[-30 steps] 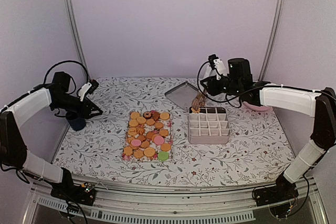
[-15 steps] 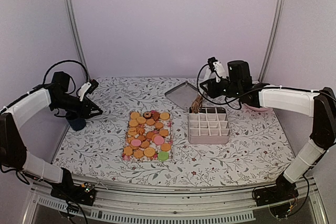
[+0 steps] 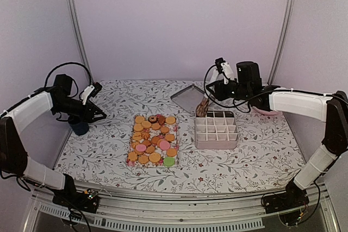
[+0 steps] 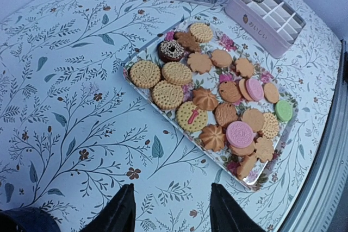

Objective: Pack the cookies
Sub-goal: Adjust the fake cookies in the empty pocket of the box, then pick up the fake cookies from the plate.

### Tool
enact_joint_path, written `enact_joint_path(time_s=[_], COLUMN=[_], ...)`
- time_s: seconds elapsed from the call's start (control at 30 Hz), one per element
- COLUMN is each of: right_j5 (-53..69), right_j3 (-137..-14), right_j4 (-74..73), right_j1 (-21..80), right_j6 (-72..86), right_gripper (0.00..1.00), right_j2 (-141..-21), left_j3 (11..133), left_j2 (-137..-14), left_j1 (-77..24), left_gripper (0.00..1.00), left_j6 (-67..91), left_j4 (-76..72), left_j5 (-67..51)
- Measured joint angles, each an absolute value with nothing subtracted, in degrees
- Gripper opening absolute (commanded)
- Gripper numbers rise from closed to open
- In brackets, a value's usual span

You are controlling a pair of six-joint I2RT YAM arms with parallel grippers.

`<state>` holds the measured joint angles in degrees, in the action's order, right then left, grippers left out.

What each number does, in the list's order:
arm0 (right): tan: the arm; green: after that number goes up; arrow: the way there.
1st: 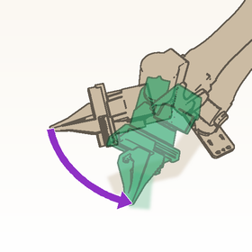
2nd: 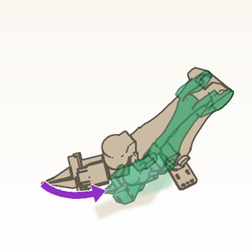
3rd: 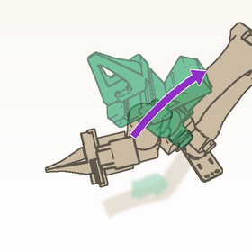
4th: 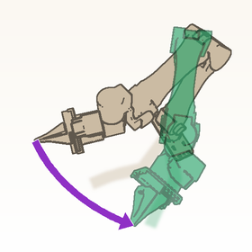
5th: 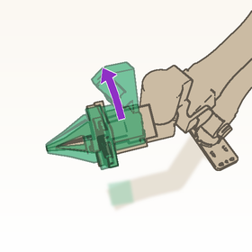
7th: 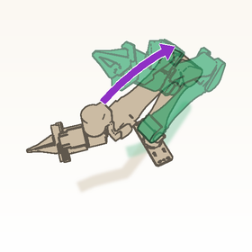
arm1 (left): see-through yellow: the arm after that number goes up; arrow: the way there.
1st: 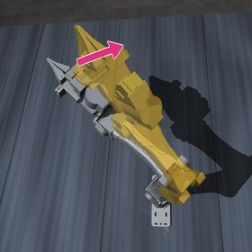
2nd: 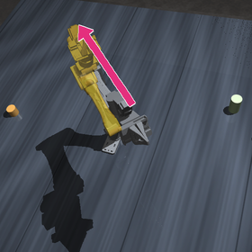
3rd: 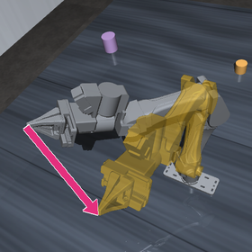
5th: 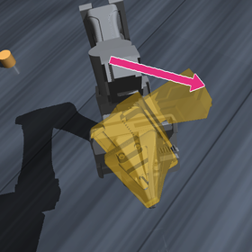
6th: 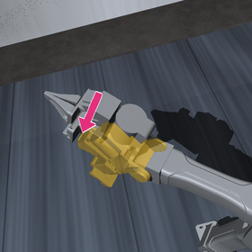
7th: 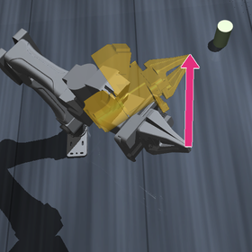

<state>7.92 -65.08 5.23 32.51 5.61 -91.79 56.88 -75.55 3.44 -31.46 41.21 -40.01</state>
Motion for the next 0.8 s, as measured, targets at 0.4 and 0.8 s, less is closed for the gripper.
enact_joint_path(time_s=[0.4,0.8], right_j5=[6.57,6.98], right_j3=[-70.08,-78.7], right_j4=[7.68,9.87], right_j1=[46.54,55.51], right_j6=[5.63,6.24], right_gripper=[0.37,0.39], right_j2=[-92.86,-107.0], left_j3=[56.84,56.84], left_j2=[-75.55,-75.55], left_j1=[3.44,3.44], left_gripper=[0.49,0.49], left_j6=[-31.35,-30.85], left_j4=[41.21,41.19], left_j5=[-39.99,-39.44])
